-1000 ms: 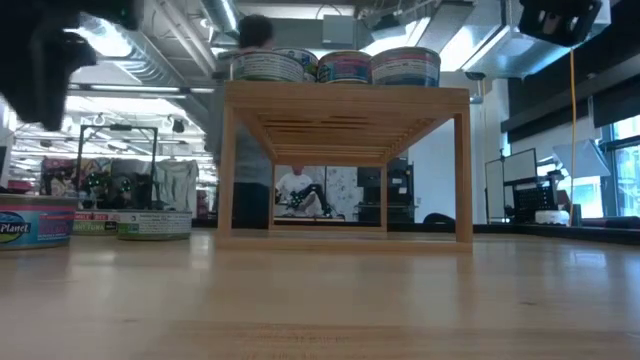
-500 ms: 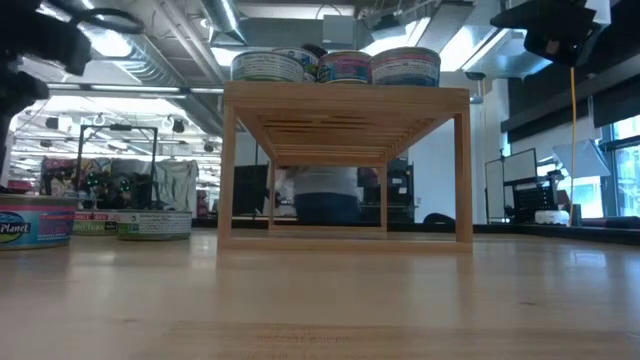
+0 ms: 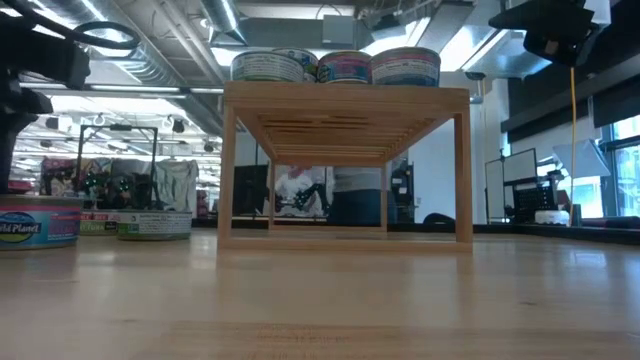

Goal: Stack canned seafood by type on shelf
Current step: Stack the blue tuna can on top of the blue tuna can on the shelf

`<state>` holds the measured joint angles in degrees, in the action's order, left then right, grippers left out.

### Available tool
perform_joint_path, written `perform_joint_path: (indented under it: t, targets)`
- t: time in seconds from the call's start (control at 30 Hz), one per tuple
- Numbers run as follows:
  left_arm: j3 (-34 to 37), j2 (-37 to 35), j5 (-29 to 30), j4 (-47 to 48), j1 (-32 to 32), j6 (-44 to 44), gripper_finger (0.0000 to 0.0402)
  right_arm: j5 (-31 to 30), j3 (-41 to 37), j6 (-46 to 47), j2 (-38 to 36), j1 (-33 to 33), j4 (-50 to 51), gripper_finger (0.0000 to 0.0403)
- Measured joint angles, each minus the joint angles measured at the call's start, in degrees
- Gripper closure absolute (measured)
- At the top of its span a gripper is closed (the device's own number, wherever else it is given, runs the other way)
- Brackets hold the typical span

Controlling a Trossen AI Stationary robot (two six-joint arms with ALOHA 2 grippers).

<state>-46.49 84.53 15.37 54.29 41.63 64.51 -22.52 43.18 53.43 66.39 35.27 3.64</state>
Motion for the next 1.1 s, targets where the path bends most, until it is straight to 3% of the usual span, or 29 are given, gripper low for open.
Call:
perform_joint_path:
  t: [1.1]
  targets:
    - [-2.2, 0.3, 2.6, -0.8, -0.1, 0.1, 0.0259, -1.5, 0.0, 0.0, 0.0, 0.0, 0.8, 0.0104]
